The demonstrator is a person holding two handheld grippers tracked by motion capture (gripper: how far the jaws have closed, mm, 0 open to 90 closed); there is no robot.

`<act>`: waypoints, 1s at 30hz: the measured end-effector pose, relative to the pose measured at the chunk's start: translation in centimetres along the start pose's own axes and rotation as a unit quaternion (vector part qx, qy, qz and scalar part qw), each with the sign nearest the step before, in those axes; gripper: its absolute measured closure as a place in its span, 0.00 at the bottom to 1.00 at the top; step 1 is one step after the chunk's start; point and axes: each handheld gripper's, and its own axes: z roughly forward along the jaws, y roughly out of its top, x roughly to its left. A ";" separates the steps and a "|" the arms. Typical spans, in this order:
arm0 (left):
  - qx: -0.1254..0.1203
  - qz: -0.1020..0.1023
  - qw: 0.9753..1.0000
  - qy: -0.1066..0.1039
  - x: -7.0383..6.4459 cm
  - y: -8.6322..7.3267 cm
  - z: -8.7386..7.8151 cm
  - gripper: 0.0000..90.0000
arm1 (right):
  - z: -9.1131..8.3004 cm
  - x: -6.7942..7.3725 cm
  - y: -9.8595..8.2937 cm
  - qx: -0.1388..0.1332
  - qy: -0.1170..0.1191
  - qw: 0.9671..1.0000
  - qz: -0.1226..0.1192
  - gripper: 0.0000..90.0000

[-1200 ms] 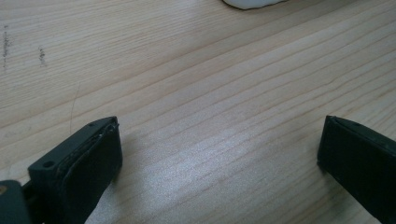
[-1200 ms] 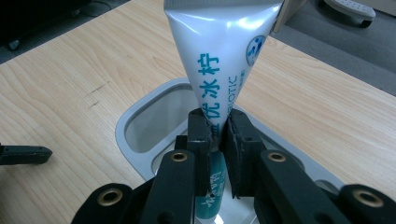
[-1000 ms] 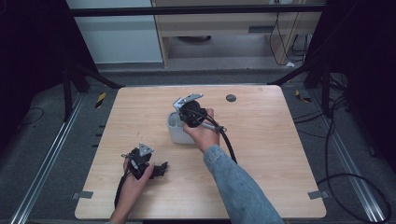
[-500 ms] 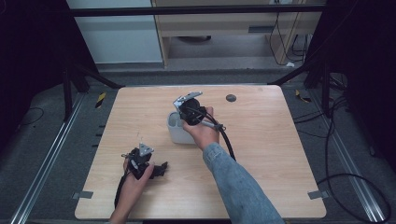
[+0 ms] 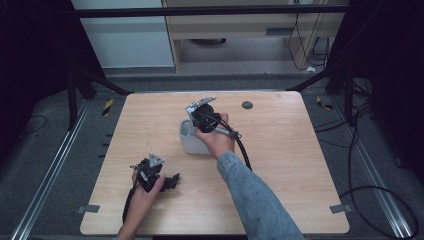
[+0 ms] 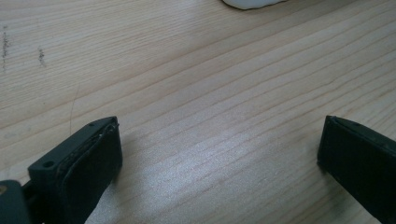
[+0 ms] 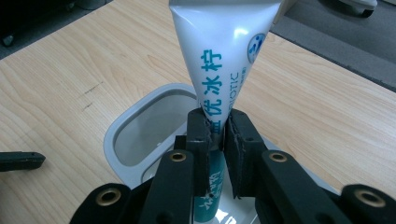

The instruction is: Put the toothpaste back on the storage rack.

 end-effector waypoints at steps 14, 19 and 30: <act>-0.001 0.000 1.000 0.000 0.0 0.0 0.0 0.00 | -0.2 -0.2 0.0 -0.003 0.001 1.000 0.005 0.88; -0.001 0.000 1.000 0.000 0.0 0.0 0.0 0.00 | -0.4 -0.3 0.0 -0.005 0.001 1.000 0.005 0.87; -0.001 0.000 1.000 0.000 0.0 0.0 0.0 0.00 | -1.3 -0.5 -0.4 -0.010 -0.004 1.000 0.005 0.73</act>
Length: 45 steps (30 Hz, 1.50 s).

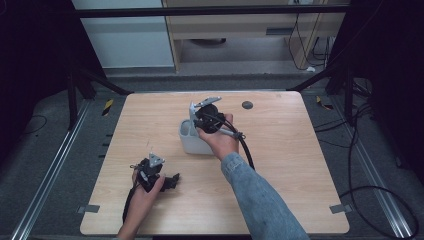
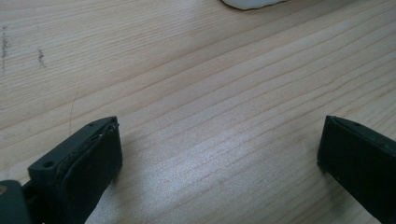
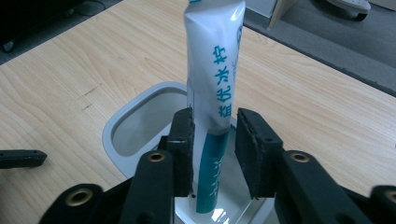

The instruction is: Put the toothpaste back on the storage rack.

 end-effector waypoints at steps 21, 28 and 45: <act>0.000 0.000 1.000 0.000 0.0 0.0 0.0 0.00 | -1.7 -0.5 -0.1 -0.009 0.007 1.000 0.009 0.48; 0.000 0.000 1.000 0.000 0.0 0.0 0.0 0.00 | -1.8 -0.9 -0.1 -0.024 0.002 1.000 0.001 0.32; 0.000 0.000 1.000 0.000 0.0 0.0 0.0 0.00 | -4.5 -1.7 -0.3 -0.046 0.000 0.999 -0.011 0.09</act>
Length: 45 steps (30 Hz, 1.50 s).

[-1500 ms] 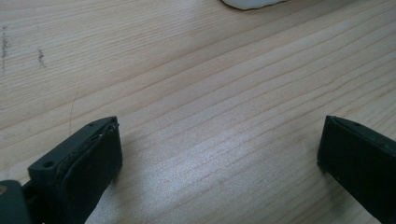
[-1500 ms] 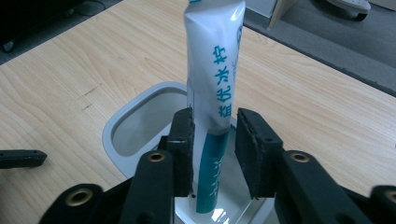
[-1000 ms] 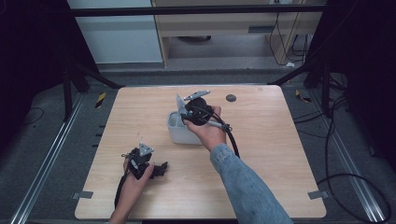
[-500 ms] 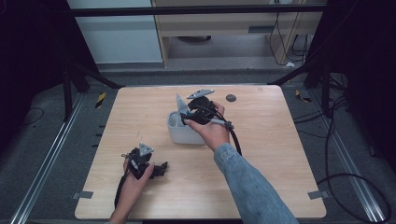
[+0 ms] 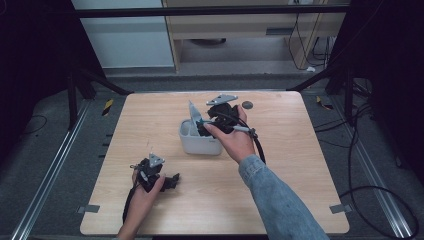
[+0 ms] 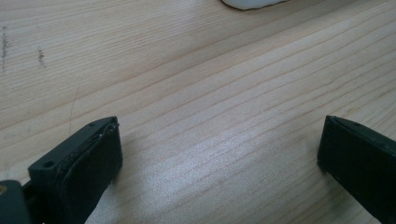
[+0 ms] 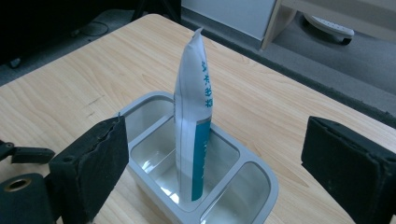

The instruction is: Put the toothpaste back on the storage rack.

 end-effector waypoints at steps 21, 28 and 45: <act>0.000 0.000 1.000 0.000 0.0 0.0 0.0 0.00 | -2.6 -2.2 -1.6 0.015 -0.026 0.999 -0.044 0.14; 0.000 0.000 1.000 0.000 0.0 0.0 0.0 0.00 | -3.3 -3.6 -2.7 0.023 -0.039 0.999 -0.022 0.14; 0.001 -0.001 1.000 0.000 0.0 0.0 0.0 0.00 | -4.3 -7.0 -7.1 0.044 -0.029 0.998 0.043 0.10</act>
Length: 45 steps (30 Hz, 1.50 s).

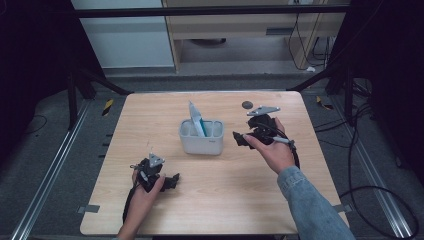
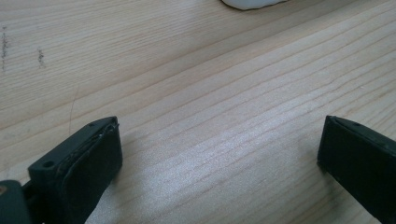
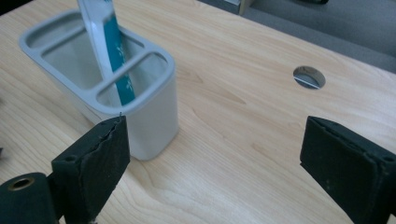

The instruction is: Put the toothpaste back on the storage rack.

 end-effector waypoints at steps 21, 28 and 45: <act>0.000 0.000 1.000 0.000 0.0 0.0 0.0 0.00 | 1.5 -3.9 -7.5 0.053 -0.019 0.997 0.053 0.13; 0.000 0.000 1.000 0.000 0.0 0.0 0.0 0.00 | 1.8 -5.1 -9.8 0.061 -0.033 0.995 0.069 0.13; 0.000 0.000 1.000 0.000 0.0 0.0 0.0 0.00 | 2.7 -8.3 -12.0 0.051 -0.086 0.988 0.120 0.15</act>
